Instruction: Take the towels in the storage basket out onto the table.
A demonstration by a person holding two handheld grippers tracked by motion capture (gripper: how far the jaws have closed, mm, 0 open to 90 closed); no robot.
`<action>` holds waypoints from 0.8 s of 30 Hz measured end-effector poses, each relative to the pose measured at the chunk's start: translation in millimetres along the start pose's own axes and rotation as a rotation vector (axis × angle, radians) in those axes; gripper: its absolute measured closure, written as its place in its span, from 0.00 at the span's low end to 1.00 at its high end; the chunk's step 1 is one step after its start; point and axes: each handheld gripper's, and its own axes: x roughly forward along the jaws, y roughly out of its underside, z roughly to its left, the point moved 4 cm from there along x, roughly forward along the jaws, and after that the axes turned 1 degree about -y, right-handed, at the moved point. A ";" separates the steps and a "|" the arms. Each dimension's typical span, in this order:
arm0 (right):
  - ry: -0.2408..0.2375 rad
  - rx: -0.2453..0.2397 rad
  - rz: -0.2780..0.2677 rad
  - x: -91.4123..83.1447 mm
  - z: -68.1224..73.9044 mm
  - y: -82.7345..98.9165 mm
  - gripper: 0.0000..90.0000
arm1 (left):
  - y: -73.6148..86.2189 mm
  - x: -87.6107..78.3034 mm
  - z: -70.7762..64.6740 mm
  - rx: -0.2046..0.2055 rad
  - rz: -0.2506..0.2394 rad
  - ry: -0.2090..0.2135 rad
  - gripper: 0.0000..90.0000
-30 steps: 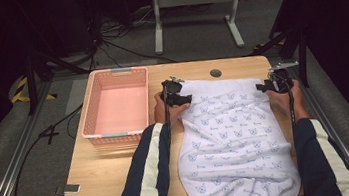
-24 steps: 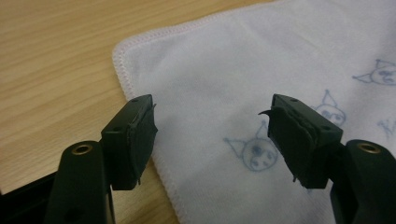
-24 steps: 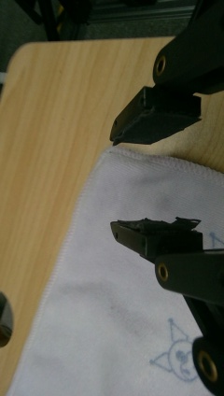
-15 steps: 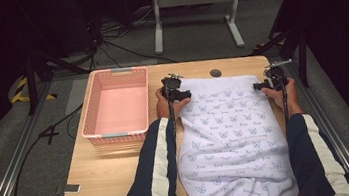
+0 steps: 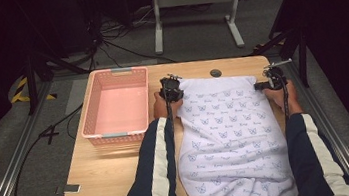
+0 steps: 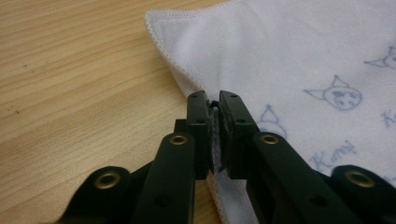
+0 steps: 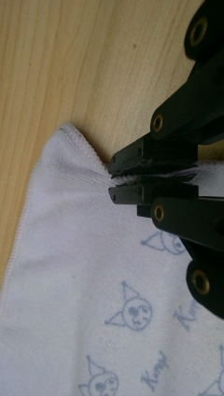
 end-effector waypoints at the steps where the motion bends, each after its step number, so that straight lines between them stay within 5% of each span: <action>1: -0.003 0.006 0.003 -0.6 0.2 0.1 0.95 | -0.2 -0.1 -0.8 0.007 0.000 -0.007 0.95; 5: -0.003 -0.014 0.013 -2.8 2.5 -0.6 0.96 | -3.5 -3.5 -5.1 0.011 -0.015 -0.001 0.96; 14: -0.044 -0.068 -0.112 -30.8 12.1 -18.1 0.96 | -33.3 -40.9 -16.0 0.062 -0.121 0.035 0.96; 18: -0.034 -0.092 -0.170 -43.1 14.9 -26.8 0.97 | -52.2 -59.0 -11.0 0.084 -0.146 -0.015 0.96; 24: -0.008 -0.088 -0.254 -63.9 15.5 -51.0 0.97 | -79.1 -86.9 11.9 0.062 -0.215 -0.104 0.96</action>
